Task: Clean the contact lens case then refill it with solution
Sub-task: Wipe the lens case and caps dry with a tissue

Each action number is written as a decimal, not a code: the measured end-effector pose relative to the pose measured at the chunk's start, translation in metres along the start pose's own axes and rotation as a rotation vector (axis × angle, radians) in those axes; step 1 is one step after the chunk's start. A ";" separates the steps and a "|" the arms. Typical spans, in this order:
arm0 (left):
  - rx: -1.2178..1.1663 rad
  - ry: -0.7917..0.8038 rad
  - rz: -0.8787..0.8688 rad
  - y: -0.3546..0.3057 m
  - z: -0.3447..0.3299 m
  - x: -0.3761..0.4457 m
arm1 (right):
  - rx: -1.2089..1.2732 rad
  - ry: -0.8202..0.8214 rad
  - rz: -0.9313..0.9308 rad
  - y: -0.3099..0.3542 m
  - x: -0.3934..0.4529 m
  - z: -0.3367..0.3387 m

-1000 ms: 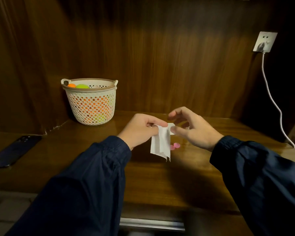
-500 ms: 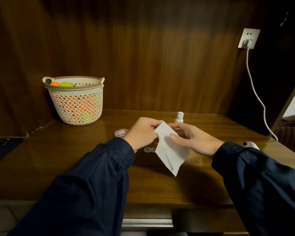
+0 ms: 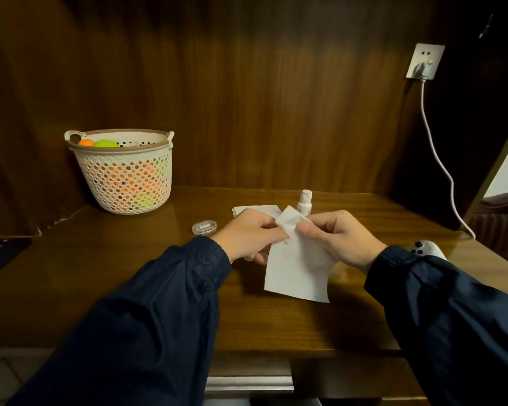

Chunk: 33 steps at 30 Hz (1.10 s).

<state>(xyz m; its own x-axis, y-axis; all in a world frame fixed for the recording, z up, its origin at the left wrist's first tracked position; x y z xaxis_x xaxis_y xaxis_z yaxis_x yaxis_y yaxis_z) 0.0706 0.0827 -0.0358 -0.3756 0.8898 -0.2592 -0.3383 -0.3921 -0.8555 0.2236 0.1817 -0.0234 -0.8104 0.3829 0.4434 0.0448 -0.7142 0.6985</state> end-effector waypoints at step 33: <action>-0.012 -0.413 -0.149 0.081 0.072 0.054 | -0.306 -0.040 0.109 -0.034 0.082 -0.049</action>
<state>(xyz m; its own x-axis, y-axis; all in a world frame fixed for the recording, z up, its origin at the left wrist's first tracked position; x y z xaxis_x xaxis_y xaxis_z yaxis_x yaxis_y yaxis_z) -0.0389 0.0826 -0.0867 -0.6377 0.7674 0.0660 -0.4058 -0.2619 -0.8756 0.1270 0.2093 -0.0382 -0.7866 0.3132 0.5321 -0.0531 -0.8929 0.4471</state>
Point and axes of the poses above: each hand's wrist, its own x-axis towards the middle knuckle, its own z-axis out of the back of the hand, y = z × x, the point moved 7 cm from there along x, towards the middle knuckle, and after that the axes turned 15 degrees about z, right-handed, at the moved point
